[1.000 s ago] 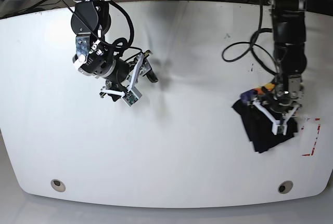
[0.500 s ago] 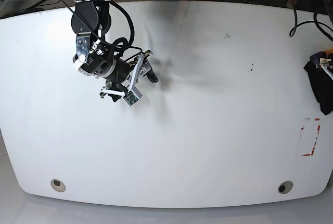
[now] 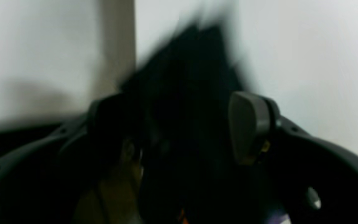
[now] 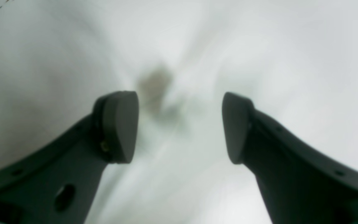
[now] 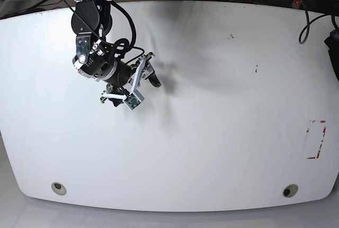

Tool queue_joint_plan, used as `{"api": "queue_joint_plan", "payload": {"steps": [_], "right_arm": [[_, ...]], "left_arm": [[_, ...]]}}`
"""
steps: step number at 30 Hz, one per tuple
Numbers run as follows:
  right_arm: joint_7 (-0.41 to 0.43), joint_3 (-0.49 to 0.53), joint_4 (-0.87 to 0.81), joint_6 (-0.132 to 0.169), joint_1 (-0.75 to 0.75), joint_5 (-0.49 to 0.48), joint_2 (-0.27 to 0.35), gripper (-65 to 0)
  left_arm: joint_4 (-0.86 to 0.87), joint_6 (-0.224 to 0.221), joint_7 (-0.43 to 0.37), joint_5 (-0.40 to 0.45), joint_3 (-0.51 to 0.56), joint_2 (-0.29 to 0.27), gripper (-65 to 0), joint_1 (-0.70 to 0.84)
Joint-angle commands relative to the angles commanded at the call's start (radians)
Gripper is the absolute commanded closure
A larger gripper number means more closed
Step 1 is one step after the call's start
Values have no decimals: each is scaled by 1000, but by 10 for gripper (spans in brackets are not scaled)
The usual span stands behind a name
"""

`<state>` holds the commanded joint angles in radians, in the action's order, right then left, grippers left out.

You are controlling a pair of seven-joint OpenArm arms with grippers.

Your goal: Fold the T-shirt properly

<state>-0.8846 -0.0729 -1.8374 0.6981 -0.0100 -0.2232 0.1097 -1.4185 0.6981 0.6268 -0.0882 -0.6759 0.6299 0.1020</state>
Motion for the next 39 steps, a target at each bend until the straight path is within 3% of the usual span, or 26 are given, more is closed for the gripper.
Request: {"api": "queue_joint_plan", "payload": {"steps": [3,7,12,16,18,20,23,26,27,29,32,36,39], "right_arm": [[0,-35,18,0,-21,0,5,-401],[2,-97,44,0,-41,5,6,-401],[55,-115,72,0,-48,107,20,-401],[262,-114,132,0,-15,219,14,-401],[344,-118,169,0,-12,255,-3,-400],[486,-121,221,0,-6,321,-14,-400],[697,-161,305,0,-5,404,-18,-400],[839,-213,362,-2,15,420,-18,-400],[896,-224,382,-31,28,420,-12,-400],[965,-226,407,-70,46,420,-3,-400],[1042,-226,419,-111,110,416,34,-400],[1066,-226,405,-113,209,307,51,-401],[1071,-222,391,-114,310,175,120,-401]], "left_arm": [[-118,-8,-41,5,32,-92,-471,-43],[-212,-114,-117,5,138,-173,-471,-52],[-253,-265,-203,3,272,-249,-471,-55],[-258,-397,-325,3,394,-347,-472,-51],[-250,-423,-368,5,434,-371,-472,-51],[-239,-466,-428,5,488,-400,-472,-26],[-207,-562,-539,12,571,-437,-472,0],[-169,-668,-640,77,641,-456,-478,44],[-149,-719,-690,114,666,-473,-478,63],[-121,-769,-756,147,689,-493,-479,94],[-124,-789,-796,166,720,-503,-479,163],[-201,-789,-796,166,730,-503,-478,279],[-275,-789,-795,166,732,-503,-476,408]]}}
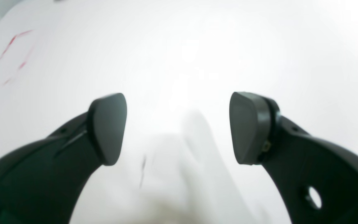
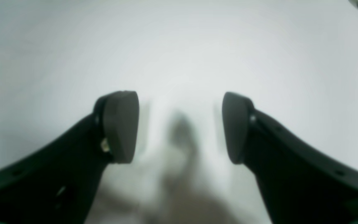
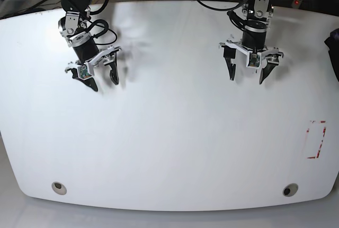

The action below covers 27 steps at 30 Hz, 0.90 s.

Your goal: Fold the T-shirt properly

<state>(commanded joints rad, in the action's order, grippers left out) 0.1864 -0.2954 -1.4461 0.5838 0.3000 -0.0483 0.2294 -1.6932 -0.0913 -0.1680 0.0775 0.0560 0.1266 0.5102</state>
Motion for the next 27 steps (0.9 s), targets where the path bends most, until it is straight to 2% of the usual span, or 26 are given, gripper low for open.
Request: {"api": "queue_joint_plan", "payload": {"steps": [4,9,11,12,15,22,25,27], "right_arm": [[0,-3,-25,0,117,-118,34,-401],[0,-5,-84,0,299,-219,81,-401],[2,-5,-106,0,367,-241,87,-401],[2,-12,-118,0,405,-252,89,-401],[-8,-52,-157,0,493,-247,81,-401],[-6,-54,-176,0,730,-255,83,-401],[-6,-41,-132,2,804,-255,80,-401],[-6,2,-61,2,821,-253,80,-401]], "left_arm": [[-69,0,0,0,-3,2,-474,158],[-150,-2,0,-3,-8,0,-471,370],[-178,-28,0,-5,-8,0,-471,460],[-187,-57,-2,-9,-3,0,-471,506],[-195,-91,-3,-60,-2,0,-471,601],[-184,-91,-2,-155,-41,3,-471,741],[-138,-91,-2,-186,-54,6,-474,763],[-78,-91,0,-199,-54,8,-474,760]]}}
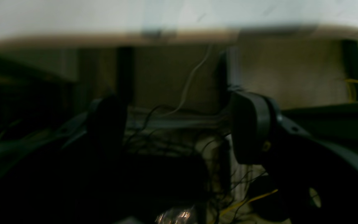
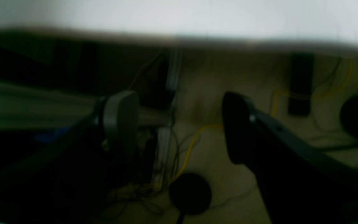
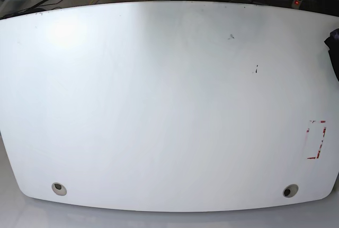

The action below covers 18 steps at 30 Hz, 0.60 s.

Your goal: Fold the T-shirt properly

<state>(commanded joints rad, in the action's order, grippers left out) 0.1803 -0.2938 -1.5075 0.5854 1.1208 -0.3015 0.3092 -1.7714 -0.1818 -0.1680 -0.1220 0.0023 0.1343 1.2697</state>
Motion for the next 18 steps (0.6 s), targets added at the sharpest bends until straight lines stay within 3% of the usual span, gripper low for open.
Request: {"api": "queue_joint_plan", "payload": {"steps": [5,9,18], "right_arm": [[3,58,170,-3,-25,5,6,-401],[3,120,351,-6,-137,8,6,-401],[5,215,733,-9,-437,18,8,-401]], "left_arm": [[184,0,0,0,3,-2,-474,-69],[384,3,0,2,21,-3,-475,-203],[898,3,0,-3,203,31,-471,-552]]}}
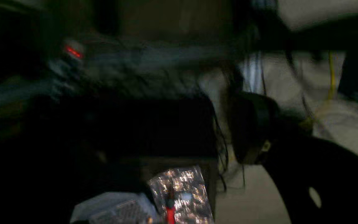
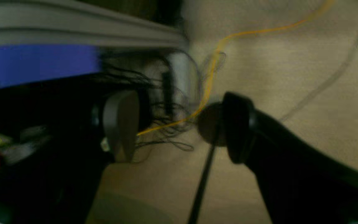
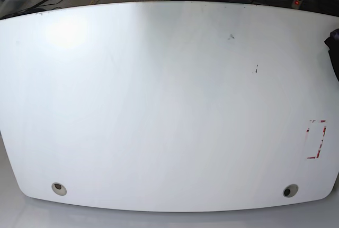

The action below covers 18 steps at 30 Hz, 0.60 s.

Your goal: Fold the T-shirt properly

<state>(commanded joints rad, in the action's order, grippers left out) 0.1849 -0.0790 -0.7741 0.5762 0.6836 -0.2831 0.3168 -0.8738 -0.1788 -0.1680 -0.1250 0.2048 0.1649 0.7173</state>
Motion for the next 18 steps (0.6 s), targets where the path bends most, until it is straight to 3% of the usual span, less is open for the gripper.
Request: {"api": "queue_joint_plan", "payload": {"steps": [3,6,12,18], "right_arm": [[0,21,92,-2,-89,34,-6,-400],[0,23,210,-2,-176,78,-14,-400],[0,20,345,-5,-319,189,-41,-400],[-3,26,431,-101,-407,249,-61,-404]], "left_arm": [[152,0,0,-2,31,-3,-471,-101],[334,0,0,3,41,-52,-471,-206],[608,0,-2,3,41,-91,-471,-402],[749,0,0,3,41,-98,-471,-526]]}}
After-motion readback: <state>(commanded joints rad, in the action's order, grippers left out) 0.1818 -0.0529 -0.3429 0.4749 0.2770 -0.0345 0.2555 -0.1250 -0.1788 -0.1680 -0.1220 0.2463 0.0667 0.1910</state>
